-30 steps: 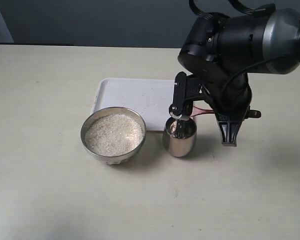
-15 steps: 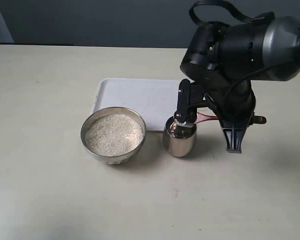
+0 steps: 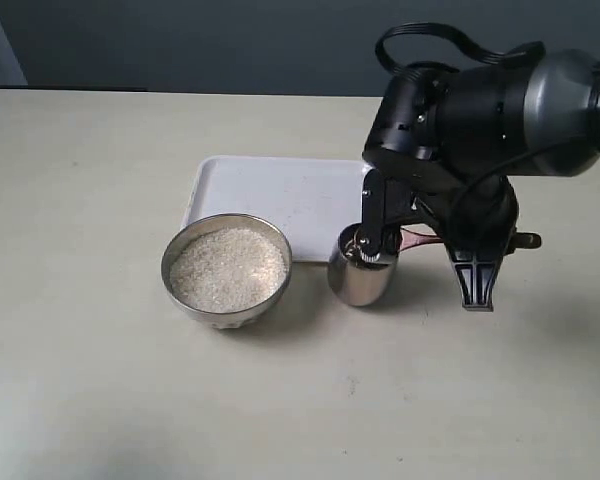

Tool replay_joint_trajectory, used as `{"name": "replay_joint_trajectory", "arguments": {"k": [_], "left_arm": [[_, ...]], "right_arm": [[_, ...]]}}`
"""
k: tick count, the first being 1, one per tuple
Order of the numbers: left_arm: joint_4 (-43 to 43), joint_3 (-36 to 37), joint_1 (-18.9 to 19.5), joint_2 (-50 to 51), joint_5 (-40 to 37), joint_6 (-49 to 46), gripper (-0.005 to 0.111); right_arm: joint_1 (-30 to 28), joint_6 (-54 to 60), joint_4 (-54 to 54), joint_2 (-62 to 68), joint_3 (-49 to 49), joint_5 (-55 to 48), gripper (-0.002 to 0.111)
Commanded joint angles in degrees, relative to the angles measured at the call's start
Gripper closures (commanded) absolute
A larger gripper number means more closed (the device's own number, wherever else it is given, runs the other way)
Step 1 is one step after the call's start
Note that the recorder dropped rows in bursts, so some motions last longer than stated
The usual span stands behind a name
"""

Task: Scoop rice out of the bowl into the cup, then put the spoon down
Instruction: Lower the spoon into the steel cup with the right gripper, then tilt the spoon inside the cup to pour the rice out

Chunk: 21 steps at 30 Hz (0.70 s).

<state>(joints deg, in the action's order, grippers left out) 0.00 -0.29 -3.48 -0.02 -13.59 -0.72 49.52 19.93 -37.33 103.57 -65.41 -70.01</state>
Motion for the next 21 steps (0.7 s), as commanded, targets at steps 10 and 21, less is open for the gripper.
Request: {"name": "replay_joint_trajectory", "arguments": {"k": [10, 21], "left_arm": [[0.0, 0.3, -0.2, 0.0, 0.3, 0.2, 0.106], [0.0, 0.3, -1.3, 0.0, 0.3, 0.2, 0.106]], "right_arm": [[3.3, -0.5, -5.6, 0.6, 0.3, 0.0, 0.109], [3.5, -2.2, -10.9, 0.8, 0.3, 0.0, 0.109]]}}
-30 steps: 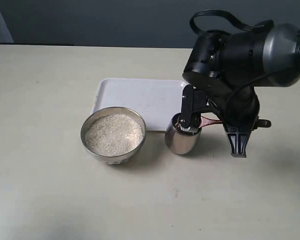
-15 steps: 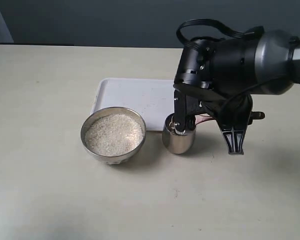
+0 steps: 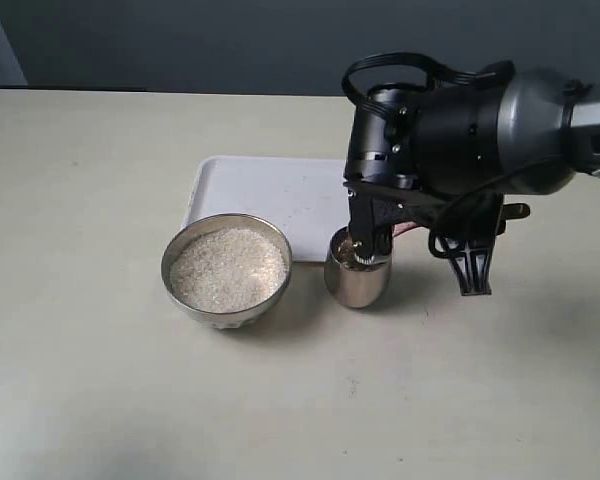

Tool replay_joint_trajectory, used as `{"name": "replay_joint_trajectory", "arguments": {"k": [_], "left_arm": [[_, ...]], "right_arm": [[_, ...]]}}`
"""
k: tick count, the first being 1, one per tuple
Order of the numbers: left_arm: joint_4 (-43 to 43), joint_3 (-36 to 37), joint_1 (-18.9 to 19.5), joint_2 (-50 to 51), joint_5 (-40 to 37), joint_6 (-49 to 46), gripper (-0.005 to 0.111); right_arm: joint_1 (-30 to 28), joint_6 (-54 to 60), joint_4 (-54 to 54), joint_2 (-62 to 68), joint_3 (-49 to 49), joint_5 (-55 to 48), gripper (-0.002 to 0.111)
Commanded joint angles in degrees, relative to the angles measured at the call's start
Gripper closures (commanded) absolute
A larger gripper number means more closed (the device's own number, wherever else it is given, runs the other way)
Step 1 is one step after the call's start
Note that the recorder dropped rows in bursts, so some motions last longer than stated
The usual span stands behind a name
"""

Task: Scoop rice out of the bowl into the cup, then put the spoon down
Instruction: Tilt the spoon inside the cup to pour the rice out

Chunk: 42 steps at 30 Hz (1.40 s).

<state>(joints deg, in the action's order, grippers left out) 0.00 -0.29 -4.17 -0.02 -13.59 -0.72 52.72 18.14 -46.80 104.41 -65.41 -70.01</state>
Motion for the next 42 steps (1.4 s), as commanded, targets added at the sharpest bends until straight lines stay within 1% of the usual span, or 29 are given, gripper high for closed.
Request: {"name": "replay_joint_trajectory", "arguments": {"k": [1, 5, 10, 19, 34, 42], "left_arm": [[0.0, 0.3, -0.8, 0.0, 0.3, 0.2, 0.106], [0.0, 0.3, -1.2, 0.0, 0.3, 0.2, 0.106], [0.0, 0.3, -1.2, 0.0, 0.3, 0.2, 0.106], [0.0, 0.3, -1.2, 0.0, 0.3, 0.2, 0.106], [0.0, 0.3, -1.2, 0.0, 0.3, 0.2, 0.106], [0.0, 0.3, -1.2, 0.0, 0.3, 0.2, 0.106]], "right_arm": [[1.0, -0.4, -1.6, -0.1, 0.3, 0.0, 0.109], [2.7, -0.4, -1.9, 0.4, 0.5, 0.0, 0.109], [2.7, -1.4, -5.3, 1.1, 3.5, 0.0, 0.109], [2.7, -2.4, -7.4, 1.1, 3.6, 0.0, 0.109], [2.7, -6.6, -15.3, 1.1, 5.2, 0.0, 0.109], [5.8, -7.7, -17.3, 1.1, 5.2, 0.0, 0.109]]}}
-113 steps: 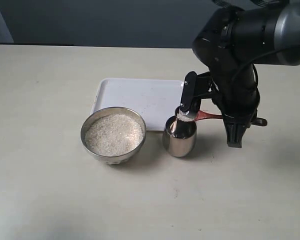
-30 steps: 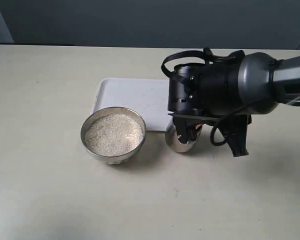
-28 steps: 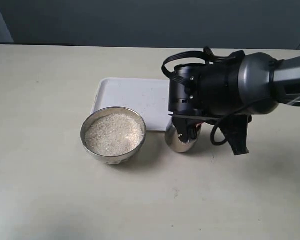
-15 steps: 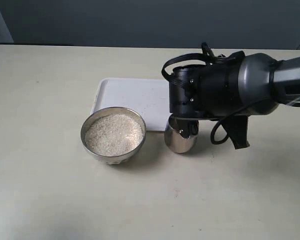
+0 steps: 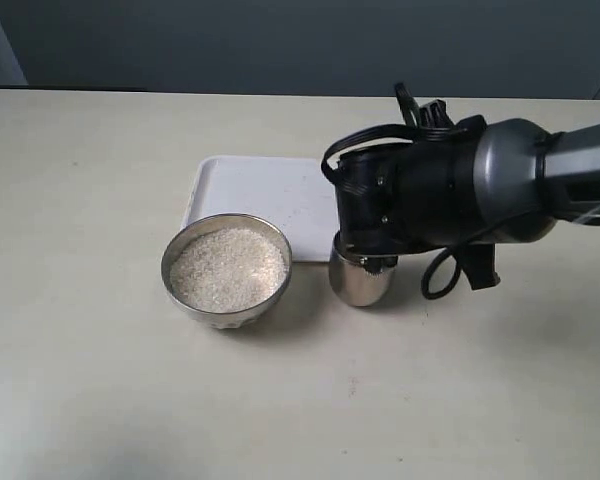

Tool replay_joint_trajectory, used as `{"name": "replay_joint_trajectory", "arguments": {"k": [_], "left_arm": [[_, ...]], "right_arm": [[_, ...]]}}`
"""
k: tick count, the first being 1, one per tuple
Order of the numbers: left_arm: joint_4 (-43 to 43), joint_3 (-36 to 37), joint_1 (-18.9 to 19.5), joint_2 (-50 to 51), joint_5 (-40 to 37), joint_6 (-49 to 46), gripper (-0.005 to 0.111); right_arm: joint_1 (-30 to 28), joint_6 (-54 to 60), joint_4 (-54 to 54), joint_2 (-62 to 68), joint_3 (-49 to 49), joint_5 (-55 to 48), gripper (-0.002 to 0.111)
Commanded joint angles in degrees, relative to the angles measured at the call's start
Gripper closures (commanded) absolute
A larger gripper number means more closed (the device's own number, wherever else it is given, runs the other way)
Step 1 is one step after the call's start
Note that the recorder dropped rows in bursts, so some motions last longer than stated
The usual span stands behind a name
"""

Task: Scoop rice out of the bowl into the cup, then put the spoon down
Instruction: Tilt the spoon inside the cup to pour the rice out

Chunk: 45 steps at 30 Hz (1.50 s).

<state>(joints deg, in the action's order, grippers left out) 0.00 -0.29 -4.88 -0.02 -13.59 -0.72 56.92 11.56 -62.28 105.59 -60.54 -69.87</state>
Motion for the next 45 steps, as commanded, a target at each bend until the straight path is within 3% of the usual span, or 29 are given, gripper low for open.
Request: {"name": "replay_joint_trajectory", "arguments": {"k": [1, 45], "left_arm": [[0.0, 0.3, -0.5, 0.0, 0.3, 0.2, 0.106], [0.0, 0.3, -0.5, 0.0, 0.3, 0.2, 0.106]], "right_arm": [[1.9, -1.1, -1.8, -0.1, 0.3, -0.1, 0.109], [2.5, -1.4, 1.1, -2.6, 1.7, -0.1, 0.109]]}}
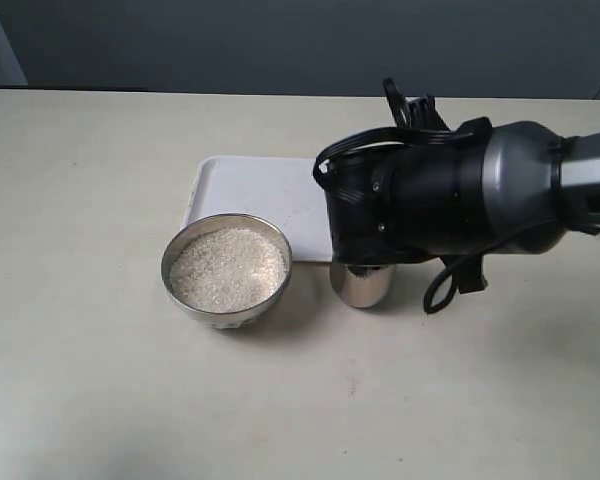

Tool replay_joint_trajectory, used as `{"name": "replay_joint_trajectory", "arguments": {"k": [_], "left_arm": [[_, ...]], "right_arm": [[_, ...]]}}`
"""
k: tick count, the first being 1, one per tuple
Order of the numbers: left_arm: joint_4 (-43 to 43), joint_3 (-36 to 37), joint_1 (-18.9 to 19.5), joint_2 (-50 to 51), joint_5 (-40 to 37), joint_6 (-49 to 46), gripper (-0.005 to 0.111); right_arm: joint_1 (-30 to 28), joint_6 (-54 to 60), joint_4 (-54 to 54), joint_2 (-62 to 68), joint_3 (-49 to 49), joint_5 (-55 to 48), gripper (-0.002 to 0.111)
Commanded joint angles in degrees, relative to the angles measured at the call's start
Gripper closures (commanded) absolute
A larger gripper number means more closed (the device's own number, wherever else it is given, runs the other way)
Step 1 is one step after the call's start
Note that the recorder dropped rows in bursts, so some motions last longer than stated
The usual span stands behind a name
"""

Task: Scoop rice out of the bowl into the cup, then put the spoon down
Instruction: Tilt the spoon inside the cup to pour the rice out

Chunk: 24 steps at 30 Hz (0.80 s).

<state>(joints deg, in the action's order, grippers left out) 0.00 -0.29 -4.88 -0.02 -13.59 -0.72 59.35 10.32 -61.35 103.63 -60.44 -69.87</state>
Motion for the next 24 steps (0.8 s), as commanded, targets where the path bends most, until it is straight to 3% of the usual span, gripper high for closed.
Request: {"name": "replay_joint_trajectory", "arguments": {"k": [1, 16, 24], "left_arm": [[0.0, 0.3, -0.5, 0.0, 0.3, 0.2, 0.106], [0.0, 0.3, -0.5, 0.0, 0.3, 0.2, 0.106], [0.0, 0.3, -0.5, 0.0, 0.3, 0.2, 0.106]], "right_arm": [[0.1, -0.1, -0.2, -0.7, 2.2, -0.1, 0.109], [0.1, -2.4, -4.9, -1.1, 4.8, -0.1, 0.109], [0.1, -7.8, -1.0, -2.1, 4.7, -0.1, 0.109]]}}
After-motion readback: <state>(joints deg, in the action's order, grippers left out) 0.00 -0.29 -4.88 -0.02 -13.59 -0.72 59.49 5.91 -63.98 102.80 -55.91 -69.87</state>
